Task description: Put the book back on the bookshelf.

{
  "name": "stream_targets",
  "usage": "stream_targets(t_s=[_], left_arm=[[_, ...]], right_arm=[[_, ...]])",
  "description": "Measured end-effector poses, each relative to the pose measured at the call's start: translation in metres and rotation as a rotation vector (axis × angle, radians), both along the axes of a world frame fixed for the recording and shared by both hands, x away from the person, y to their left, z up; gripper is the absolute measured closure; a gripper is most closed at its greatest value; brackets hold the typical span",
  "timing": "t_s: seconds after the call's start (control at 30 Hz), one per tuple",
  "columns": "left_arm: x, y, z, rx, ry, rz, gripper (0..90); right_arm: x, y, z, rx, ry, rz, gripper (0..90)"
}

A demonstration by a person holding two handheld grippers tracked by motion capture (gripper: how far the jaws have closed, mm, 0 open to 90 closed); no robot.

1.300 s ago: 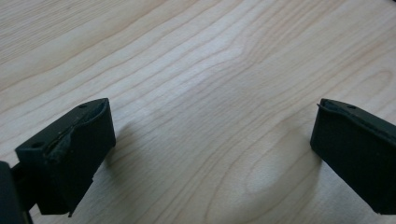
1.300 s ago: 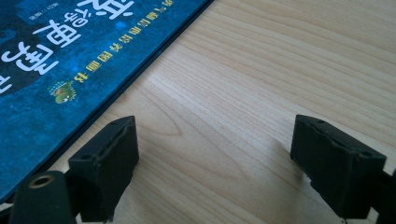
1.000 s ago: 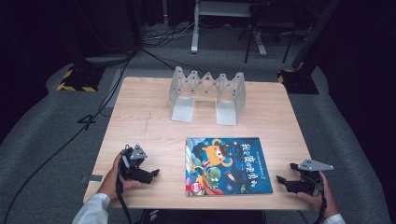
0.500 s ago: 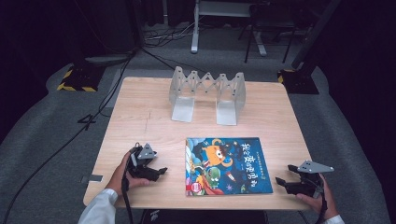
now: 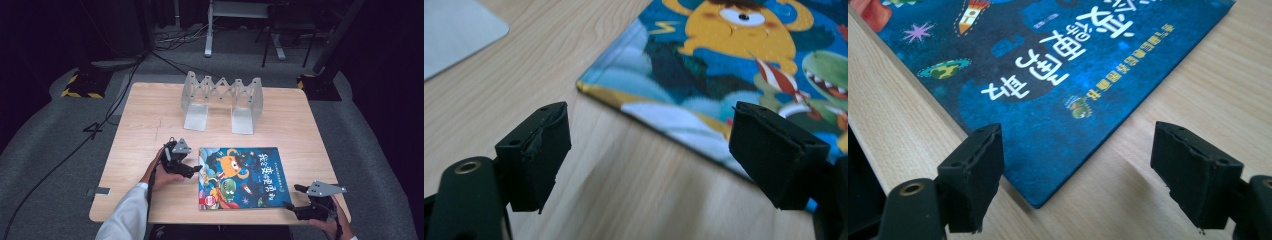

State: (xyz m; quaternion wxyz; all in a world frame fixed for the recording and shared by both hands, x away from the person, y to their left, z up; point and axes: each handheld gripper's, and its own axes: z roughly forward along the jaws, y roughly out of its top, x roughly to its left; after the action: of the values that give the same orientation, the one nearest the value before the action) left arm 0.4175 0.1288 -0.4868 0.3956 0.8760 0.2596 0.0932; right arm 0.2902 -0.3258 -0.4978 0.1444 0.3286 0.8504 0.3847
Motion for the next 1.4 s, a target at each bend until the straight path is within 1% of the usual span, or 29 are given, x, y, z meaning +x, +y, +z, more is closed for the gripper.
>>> stream_targets(t_s=[0.03, 0.1, 0.13, 0.17, 0.2, 0.23, 0.27, 0.3, 0.33, 0.4, 0.43, 0.47, 0.5, 0.53, 0.6, 0.67, 0.77, 0.93, 1.0, 1.13, 1.23, 1.4], left_arm=[[0.004, -0.007, 0.000, 0.013, -0.013, -0.002, 17.4], [0.011, -0.015, -0.001, 0.015, -0.007, -0.012, 17.4], [0.017, -0.021, -0.002, 0.023, -0.002, -0.021, 17.1], [0.020, -0.026, -0.004, 0.043, -0.024, -0.022, 16.6], [0.025, -0.031, -0.006, 0.076, -0.021, -0.027, 16.9], [0.031, -0.035, -0.008, 0.071, 0.015, -0.040, 16.8], [0.035, -0.036, -0.009, 0.062, 0.019, -0.042, 15.8], [0.037, -0.037, -0.010, 0.054, 0.010, -0.031, 15.7], [0.039, -0.038, -0.010, 0.055, 0.021, -0.032, 15.6], [0.043, -0.040, -0.012, 0.031, 0.060, -0.049, 15.8], [0.045, -0.041, -0.013, 0.024, 0.087, -0.074, 15.5], [0.046, -0.042, -0.014, 0.015, 0.094, -0.079, 15.7], [0.047, -0.043, -0.014, 0.019, 0.098, -0.082, 15.0], [0.047, -0.044, -0.014, 0.012, 0.098, -0.086, 14.0], [0.046, -0.046, -0.015, 0.009, 0.101, -0.115, 13.8], [0.045, -0.048, -0.014, 0.021, 0.098, -0.114, 12.1], [0.043, -0.046, -0.014, 0.020, 0.100, -0.135, 11.9], [0.036, -0.042, -0.014, 0.021, 0.101, -0.139, 11.9], [0.032, -0.039, -0.014, 0.031, 0.103, -0.144, 11.9], [0.023, -0.029, -0.013, 0.040, 0.104, -0.145, 11.8], [0.019, -0.024, -0.013, 0.042, 0.108, -0.149, 11.8], [0.006, -0.013, -0.010, 0.071, 0.116, -0.153, 11.3]], right_arm=[[-0.001, 0.000, 0.000, -0.001, 0.003, 0.002, 21.4], [-0.002, 0.002, -0.002, -0.010, 0.004, -0.002, 21.5], [-0.003, 0.002, -0.003, -0.012, 0.009, 0.002, 21.5], [-0.003, 0.003, -0.004, -0.025, 0.008, 0.003, 20.8], [-0.004, 0.005, -0.004, -0.035, 0.005, 0.000, 20.6], [-0.004, 0.006, -0.004, -0.043, 0.002, 0.004, 20.8], [-0.004, 0.008, -0.004, -0.047, 0.005, 0.009, 20.5], [-0.004, 0.008, -0.004, -0.045, 0.009, 0.014, 19.9], [-0.003, 0.009, -0.004, -0.050, 0.012, 0.010, 18.9], [-0.002, 0.010, -0.004, -0.048, 0.016, 0.016, 20.0], [-0.002, 0.010, -0.004, -0.048, 0.017, 0.023, 20.3], [-0.002, 0.011, -0.004, -0.047, 0.016, 0.027, 21.1], [-0.002, 0.012, -0.004, -0.046, 0.015, 0.030, 21.1], [-0.002, 0.012, -0.004, -0.046, 0.015, 0.031, 21.1], [-0.002, 0.013, -0.004, -0.046, 0.012, 0.036, 21.1], [-0.001, 0.013, -0.004, -0.045, 0.016, 0.038, 20.9], [0.000, 0.013, -0.004, -0.045, 0.016, 0.035, 21.7], [0.001, 0.013, -0.004, -0.043, 0.013, 0.029, 24.6], [0.003, 0.014, -0.004, -0.041, 0.014, 0.022, 24.6], [0.008, 0.015, -0.003, -0.040, 0.015, 0.012, 26.3], [0.010, 0.017, -0.003, -0.041, 0.013, 0.008, 27.2], [0.014, 0.021, -0.003, -0.046, 0.013, 0.004, 27.0]])
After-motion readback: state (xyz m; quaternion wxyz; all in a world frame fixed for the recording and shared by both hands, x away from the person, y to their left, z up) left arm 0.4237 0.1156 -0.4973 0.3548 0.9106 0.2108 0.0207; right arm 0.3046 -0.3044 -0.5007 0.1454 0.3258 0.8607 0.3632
